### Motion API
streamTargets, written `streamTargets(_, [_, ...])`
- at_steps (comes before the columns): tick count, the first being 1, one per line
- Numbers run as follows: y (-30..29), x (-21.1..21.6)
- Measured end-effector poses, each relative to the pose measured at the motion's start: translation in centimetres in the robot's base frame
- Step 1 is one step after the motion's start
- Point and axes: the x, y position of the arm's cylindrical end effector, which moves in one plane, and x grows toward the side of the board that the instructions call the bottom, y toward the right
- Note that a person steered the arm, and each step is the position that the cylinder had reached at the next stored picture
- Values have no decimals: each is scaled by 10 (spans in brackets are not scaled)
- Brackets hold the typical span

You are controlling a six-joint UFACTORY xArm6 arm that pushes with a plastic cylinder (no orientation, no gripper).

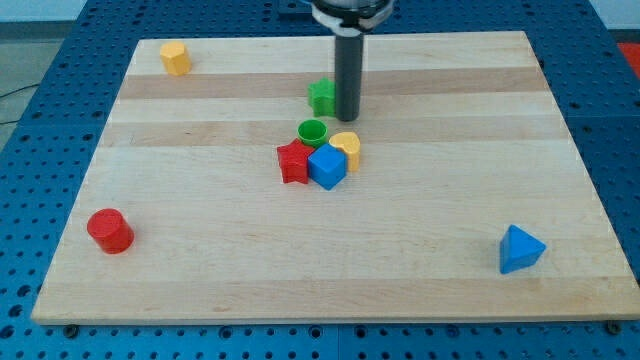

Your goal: Move the green star to the top center

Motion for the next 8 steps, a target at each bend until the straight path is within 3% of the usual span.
streamTargets(1, [-40, 0])
streamTargets(3, [-17, -57])
streamTargets(4, [-40, -14])
streamTargets(7, [-43, -77])
streamTargets(8, [-72, -80])
